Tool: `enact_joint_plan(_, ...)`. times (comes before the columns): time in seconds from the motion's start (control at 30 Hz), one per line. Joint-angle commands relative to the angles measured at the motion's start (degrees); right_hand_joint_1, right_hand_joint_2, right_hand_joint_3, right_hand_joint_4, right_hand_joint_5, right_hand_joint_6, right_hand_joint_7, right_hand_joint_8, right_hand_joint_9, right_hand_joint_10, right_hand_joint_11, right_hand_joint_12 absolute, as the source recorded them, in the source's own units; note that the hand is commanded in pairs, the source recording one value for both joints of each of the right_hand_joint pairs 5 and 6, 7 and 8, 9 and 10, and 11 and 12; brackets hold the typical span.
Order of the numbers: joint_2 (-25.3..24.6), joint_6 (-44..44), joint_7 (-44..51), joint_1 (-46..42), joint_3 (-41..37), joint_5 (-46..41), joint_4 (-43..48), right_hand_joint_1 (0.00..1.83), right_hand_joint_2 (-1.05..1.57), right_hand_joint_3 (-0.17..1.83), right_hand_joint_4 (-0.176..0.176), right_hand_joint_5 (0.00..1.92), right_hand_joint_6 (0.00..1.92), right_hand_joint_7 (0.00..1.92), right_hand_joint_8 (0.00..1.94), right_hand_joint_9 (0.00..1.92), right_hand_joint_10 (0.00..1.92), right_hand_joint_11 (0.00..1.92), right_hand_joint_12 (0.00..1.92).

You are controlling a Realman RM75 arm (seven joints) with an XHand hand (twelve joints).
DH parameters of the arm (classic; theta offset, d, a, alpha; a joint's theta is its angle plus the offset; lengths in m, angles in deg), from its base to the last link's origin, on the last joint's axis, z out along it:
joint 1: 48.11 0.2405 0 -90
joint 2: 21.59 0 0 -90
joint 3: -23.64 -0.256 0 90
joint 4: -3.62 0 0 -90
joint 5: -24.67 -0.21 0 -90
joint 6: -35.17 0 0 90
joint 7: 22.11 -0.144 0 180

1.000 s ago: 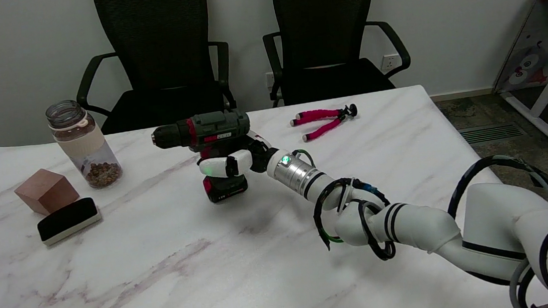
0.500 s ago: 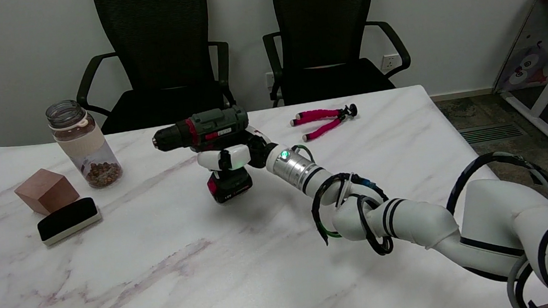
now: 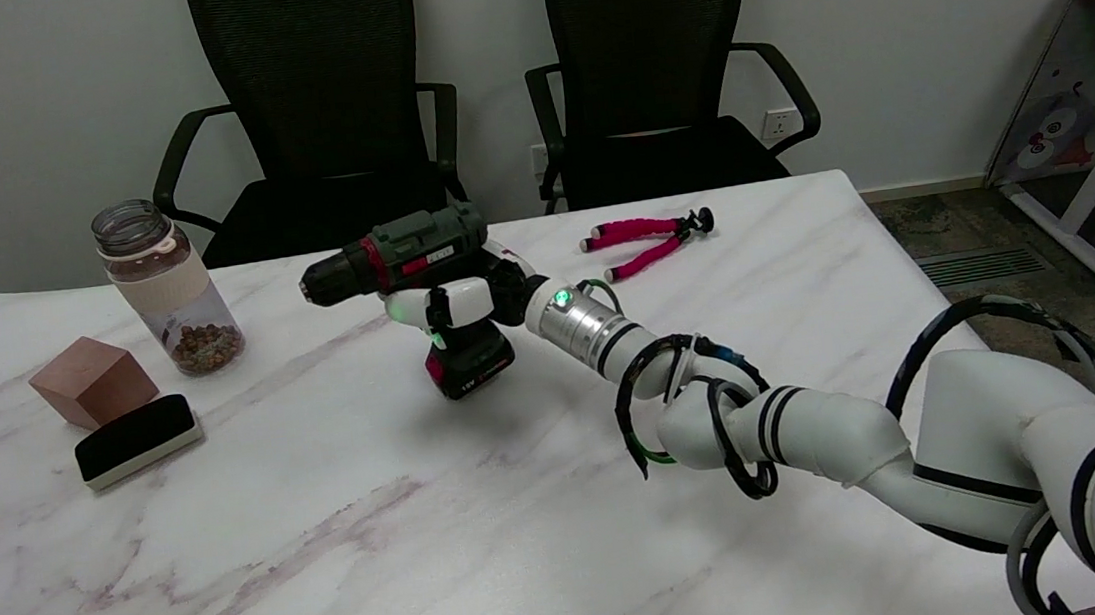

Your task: Pick up the power screwdriver.

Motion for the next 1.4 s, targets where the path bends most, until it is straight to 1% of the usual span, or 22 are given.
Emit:
enact_joint_plan(0.03, -0.45, 1.7, 0.11, 1.09, -0.18, -0.05, -0.09, 0.98, 0.23, 1.13, 0.176, 0.89, 0.89, 0.89, 0.89, 1.44, 1.44, 1.51, 1.51)
enact_joint_plan(0.07, -0.45, 1.85, 0.11, 1.09, -0.18, -0.05, -0.09, 0.97, 0.25, 1.12, 0.176, 0.95, 0.95, 0.95, 0.95, 1.45, 1.45, 1.52, 1.52)
enact_joint_plan(0.1, -0.45, 1.96, 0.11, 1.09, -0.18, -0.05, -0.09, 0.97, 0.28, 1.11, 0.052, 1.01, 1.01, 1.01, 1.01, 1.46, 1.46, 1.53, 1.53)
enact_joint_plan(0.13, -0.45, 1.99, 0.11, 1.15, -0.12, -0.05, -0.09, 0.96, 0.3, 1.09, 0.015, 1.05, 1.05, 1.05, 1.05, 1.46, 1.46, 1.53, 1.53)
enact_joint_plan(0.2, -0.45, 1.99, 0.11, 1.23, -0.01, -0.05, -0.09, 0.95, 0.33, 1.07, -0.01, 1.13, 1.13, 1.13, 1.13, 1.48, 1.48, 1.56, 1.56)
enact_joint_plan(0.23, -0.45, 2.05, 0.11, 1.26, 0.0, -0.05, -0.09, 0.94, 0.37, 1.04, -0.064, 1.2, 1.2, 1.2, 1.2, 1.5, 1.5, 1.58, 1.58)
enact_joint_plan(0.27, -0.52, 2.08, 0.11, 1.26, 0.0, -0.05, -0.09, 0.95, 0.4, 1.01, -0.098, 1.27, 1.27, 1.27, 1.27, 1.53, 1.53, 1.58, 1.58)
enact_joint_plan(0.33, -0.53, 2.32, 0.11, 1.26, -0.18, -0.05, -0.09, 0.95, 0.44, 0.97, -0.106, 1.32, 1.32, 1.32, 1.32, 1.57, 1.57, 1.58, 1.58)
enact_joint_plan(0.37, -0.53, 2.55, 0.11, 1.26, -0.18, -0.05, -0.09, 0.95, 0.45, 0.95, -0.105, 1.32, 1.32, 1.32, 1.32, 1.59, 1.59, 1.58, 1.58)
enact_joint_plan(0.43, -0.53, 2.85, -0.02, 1.26, -0.18, -0.05, -0.09, 0.95, 0.43, 0.92, -0.075, 1.23, 1.23, 1.23, 1.23, 1.59, 1.59, 1.58, 1.58)
enact_joint_plan(0.47, -0.53, 3.0, -0.26, 1.26, -0.18, -0.11, -0.09, 0.94, 0.42, 0.91, -0.052, 1.2, 1.2, 1.2, 1.2, 1.6, 1.6, 1.58, 1.58)
enact_joint_plan(0.5, -0.53, 3.11, -0.39, 1.26, -0.18, -0.33, -0.09, 0.92, 0.39, 0.89, -0.001, 1.13, 1.13, 1.13, 1.13, 1.61, 1.61, 1.58, 1.58)
enact_joint_plan(0.57, -0.61, 3.54, 0.09, 1.26, -0.18, -2.06, -0.17, 0.91, 0.39, 0.86, -0.002, 1.13, 1.13, 1.13, 1.13, 1.63, 1.63, 1.6, 1.6)
enact_joint_plan(0.63, -0.62, 3.58, 0.11, 1.26, -0.12, -2.76, -0.17, 0.89, 0.41, 0.84, -0.061, 1.21, 1.21, 1.21, 1.21, 1.65, 1.65, 1.62, 1.62)
enact_joint_plan(0.67, -0.62, 3.58, 0.11, 1.26, -0.09, -2.86, -0.17, 0.89, 0.42, 0.83, -0.077, 1.26, 1.26, 1.26, 1.26, 1.67, 1.67, 1.64, 1.64)
enact_joint_plan(0.87, -0.65, 3.19, 0.11, 1.81, 0.05, -2.27, -0.52, 0.91, 0.5, 0.81, -0.094, 1.49, 1.49, 1.49, 1.49, 1.76, 1.76, 1.69, 1.69)
enact_joint_plan(0.9, -0.62, 3.07, 0.17, 1.94, 0.21, -2.25, -0.59, 0.94, 0.56, 0.81, -0.075, 1.55, 1.55, 1.55, 1.55, 1.78, 1.78, 1.69, 1.69)
enact_joint_plan(0.93, -0.48, 3.05, 0.2, 2.11, 0.26, -2.25, -0.82, 0.95, 0.65, 0.8, -0.033, 1.65, 1.65, 1.65, 1.65, 1.81, 1.81, 1.69, 1.69)
enact_joint_plan(0.97, -0.45, 3.05, 0.2, 2.21, 0.19, -2.25, -1.08, 0.95, 0.71, 0.79, -0.007, 1.73, 1.73, 1.73, 1.73, 1.84, 1.84, 1.69, 1.69)
enact_joint_plan(1.1, -0.18, 3.05, 0.2, 2.73, 0.26, -2.25, -1.79, 0.97, 0.77, 0.79, 0.024, 1.88, 1.88, 1.88, 1.88, 1.91, 1.91, 1.7, 1.7)
enact_joint_plan(1.13, -0.11, 3.19, 0.2, 2.83, 0.33, -2.25, -2.06, 0.97, 0.79, 0.79, 0.176, 1.92, 1.92, 1.92, 1.92, 1.92, 1.92, 1.7, 1.7)
enact_joint_plan(1.4, 0.31, 2.96, 0.28, 3.79, 0.28, -2.16, -3.59, 1.03, 0.79, 0.76, 0.176, 1.92, 1.92, 1.92, 1.92, 1.92, 1.92, 1.71, 1.71)
